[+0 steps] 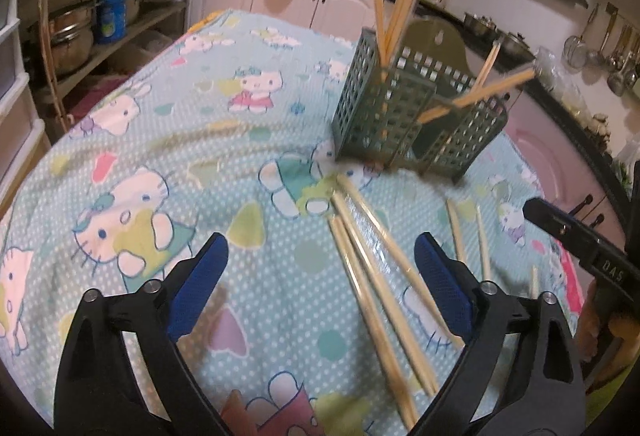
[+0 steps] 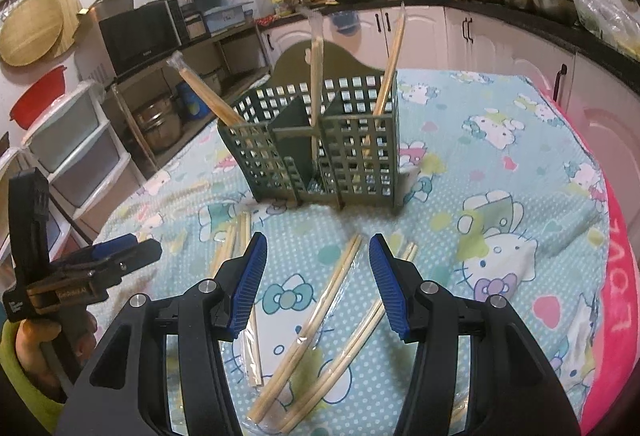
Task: Organize utensils
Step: 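Move both open tools down to the loose chopsticks beside the holder, then close the left tool on a chopstick while the right tool grasps another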
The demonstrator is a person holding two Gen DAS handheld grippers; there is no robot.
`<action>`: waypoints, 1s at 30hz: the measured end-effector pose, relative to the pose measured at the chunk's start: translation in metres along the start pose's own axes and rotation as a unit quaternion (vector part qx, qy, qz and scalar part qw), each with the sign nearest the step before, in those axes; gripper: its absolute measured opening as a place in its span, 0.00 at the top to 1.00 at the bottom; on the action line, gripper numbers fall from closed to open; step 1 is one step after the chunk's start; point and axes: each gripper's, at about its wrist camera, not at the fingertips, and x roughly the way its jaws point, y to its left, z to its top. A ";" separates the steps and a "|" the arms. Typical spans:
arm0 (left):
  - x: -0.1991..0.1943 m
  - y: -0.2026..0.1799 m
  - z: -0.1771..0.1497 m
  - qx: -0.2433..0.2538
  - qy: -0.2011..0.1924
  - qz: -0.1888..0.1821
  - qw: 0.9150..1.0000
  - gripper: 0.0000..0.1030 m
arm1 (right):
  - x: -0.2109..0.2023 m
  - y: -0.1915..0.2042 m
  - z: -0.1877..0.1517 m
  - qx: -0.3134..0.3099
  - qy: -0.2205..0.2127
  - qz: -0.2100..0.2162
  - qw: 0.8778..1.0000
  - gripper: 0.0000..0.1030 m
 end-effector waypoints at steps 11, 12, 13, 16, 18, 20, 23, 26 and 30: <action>0.032 -0.013 -0.021 0.038 0.069 0.030 0.996 0.24 | 0.021 -0.009 -0.002 0.009 0.022 -0.013 1.000 0.50; 0.035 -0.013 -0.022 0.040 0.072 0.035 0.996 0.25 | 0.022 -0.010 -0.002 0.009 0.023 -0.014 1.000 0.50; 0.037 -0.013 -0.023 0.041 0.075 0.037 0.996 0.25 | 0.024 -0.011 -0.003 0.010 0.024 -0.014 1.000 0.50; 0.042 -0.014 -0.028 0.054 0.078 0.053 0.994 0.25 | 0.028 -0.013 -0.002 0.010 0.028 -0.016 0.999 0.50; 0.044 -0.015 -0.028 0.059 0.076 0.056 0.994 0.25 | 0.033 -0.013 -0.001 0.008 0.034 -0.019 0.999 0.50; 0.046 -0.017 -0.027 0.064 0.074 0.061 0.993 0.25 | 0.040 -0.015 0.000 0.008 0.043 -0.022 0.999 0.50; 0.049 -0.017 -0.023 0.069 0.066 0.069 0.993 0.27 | 0.050 -0.015 0.000 0.007 0.055 -0.024 0.998 0.50; 0.055 -0.018 -0.016 0.072 0.060 0.078 0.993 0.35 | 0.063 -0.015 -0.001 0.002 0.071 -0.028 0.997 0.51; 0.062 -0.009 -0.004 0.059 0.054 0.077 0.994 0.41 | 0.078 -0.018 -0.001 0.007 0.087 -0.033 0.996 0.54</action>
